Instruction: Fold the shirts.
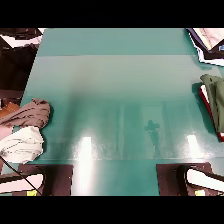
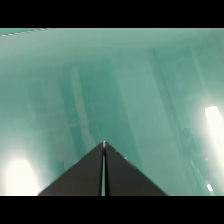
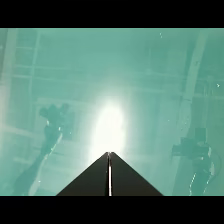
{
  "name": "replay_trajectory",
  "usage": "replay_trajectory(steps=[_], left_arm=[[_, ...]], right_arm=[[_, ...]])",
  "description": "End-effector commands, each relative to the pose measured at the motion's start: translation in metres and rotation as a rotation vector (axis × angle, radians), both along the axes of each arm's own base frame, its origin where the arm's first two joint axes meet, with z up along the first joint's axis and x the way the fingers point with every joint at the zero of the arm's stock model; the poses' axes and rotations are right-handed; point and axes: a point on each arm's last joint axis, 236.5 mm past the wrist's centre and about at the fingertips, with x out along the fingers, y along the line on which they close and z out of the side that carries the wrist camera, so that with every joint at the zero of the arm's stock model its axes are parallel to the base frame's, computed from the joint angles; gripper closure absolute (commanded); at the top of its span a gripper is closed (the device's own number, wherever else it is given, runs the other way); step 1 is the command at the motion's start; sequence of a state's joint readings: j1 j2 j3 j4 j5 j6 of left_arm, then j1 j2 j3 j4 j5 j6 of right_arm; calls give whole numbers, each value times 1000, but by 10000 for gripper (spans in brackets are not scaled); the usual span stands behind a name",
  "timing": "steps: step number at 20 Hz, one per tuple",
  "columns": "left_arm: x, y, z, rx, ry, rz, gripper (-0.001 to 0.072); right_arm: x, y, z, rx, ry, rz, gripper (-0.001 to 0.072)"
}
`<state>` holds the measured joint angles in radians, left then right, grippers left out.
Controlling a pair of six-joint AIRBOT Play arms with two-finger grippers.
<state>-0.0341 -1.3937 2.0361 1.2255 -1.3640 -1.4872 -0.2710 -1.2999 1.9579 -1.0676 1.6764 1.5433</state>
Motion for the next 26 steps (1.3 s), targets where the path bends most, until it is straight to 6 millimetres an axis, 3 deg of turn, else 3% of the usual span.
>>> replay_trajectory(steps=[1,2,4,5,6,9,11,14,17,20,23,24,26], left_arm=[[6,0,7,-8,-38,9,678],[-1,4,-3,22,10,7,678],[-30,30,-53,159,221,21,676],[-49,46,-87,234,366,35,513],[-65,66,-118,304,494,78,281],[-99,114,-200,476,758,193,256],[-116,134,-238,554,853,240,255],[-133,147,-283,619,919,244,255],[-129,151,-307,636,882,252,255],[-114,150,-314,619,815,271,255],[-115,150,-323,620,811,264,262],[-119,150,-327,623,825,260,360],[-121,151,-328,629,830,250,668]], right_arm=[[-1,1,0,0,2,2,689],[-1,1,0,0,2,2,689],[0,1,0,0,-1,1,690],[0,0,1,1,-3,0,689],[0,0,1,0,-3,0,689],[0,0,0,0,-2,1,689],[0,0,0,0,-2,1,689],[0,1,0,0,-2,2,689],[0,1,0,0,-1,2,689],[-1,1,0,0,2,3,689],[-1,1,-1,0,6,4,689],[-2,1,-1,0,6,4,689],[-1,1,-1,0,6,4,690]])
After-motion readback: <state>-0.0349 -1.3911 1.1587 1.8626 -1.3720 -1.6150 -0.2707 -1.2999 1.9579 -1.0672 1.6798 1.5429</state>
